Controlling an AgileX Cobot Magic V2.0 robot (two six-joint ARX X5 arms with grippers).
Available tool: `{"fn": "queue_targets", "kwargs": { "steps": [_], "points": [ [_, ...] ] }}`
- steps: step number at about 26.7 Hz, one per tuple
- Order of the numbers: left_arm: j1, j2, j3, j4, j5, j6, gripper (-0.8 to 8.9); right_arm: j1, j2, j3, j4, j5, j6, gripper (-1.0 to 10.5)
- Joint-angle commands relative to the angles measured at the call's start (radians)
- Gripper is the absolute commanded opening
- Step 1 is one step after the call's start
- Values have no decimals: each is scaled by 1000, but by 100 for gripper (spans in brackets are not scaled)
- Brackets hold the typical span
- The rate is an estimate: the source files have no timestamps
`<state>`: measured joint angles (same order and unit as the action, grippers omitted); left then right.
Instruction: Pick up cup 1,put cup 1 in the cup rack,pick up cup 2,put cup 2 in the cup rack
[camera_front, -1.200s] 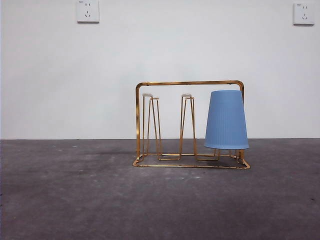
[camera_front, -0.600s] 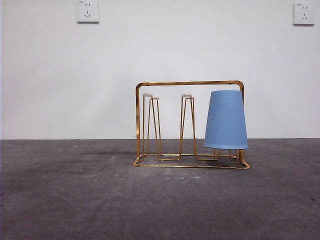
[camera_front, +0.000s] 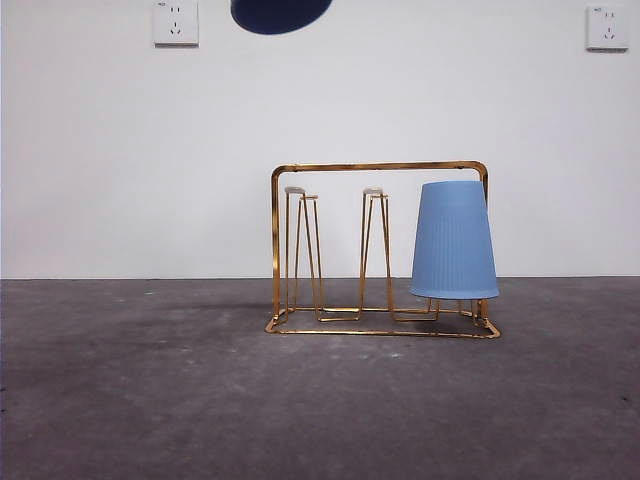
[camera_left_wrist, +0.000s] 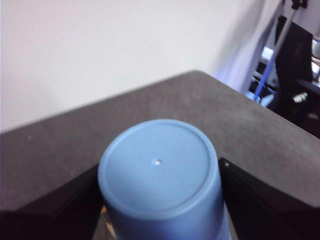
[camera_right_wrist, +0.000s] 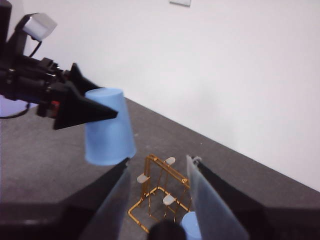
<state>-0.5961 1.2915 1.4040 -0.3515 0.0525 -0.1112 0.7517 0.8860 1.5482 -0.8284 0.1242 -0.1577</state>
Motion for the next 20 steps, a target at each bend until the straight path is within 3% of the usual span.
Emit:
{"fn": "queue_targets", "kwargs": {
  "steps": [1,8,20],
  "points": [
    [4,-3,-95,85,-37,11,-8,0,-5,-3,-11,16,-8,198],
    [3,21,-272,322,-76,11,-8,0,-14,-3,-17,26,-6,197],
    [4,202,-275,453,-105,37,-8,0,-14,-3,-96,26,5,197]
  ]
}}
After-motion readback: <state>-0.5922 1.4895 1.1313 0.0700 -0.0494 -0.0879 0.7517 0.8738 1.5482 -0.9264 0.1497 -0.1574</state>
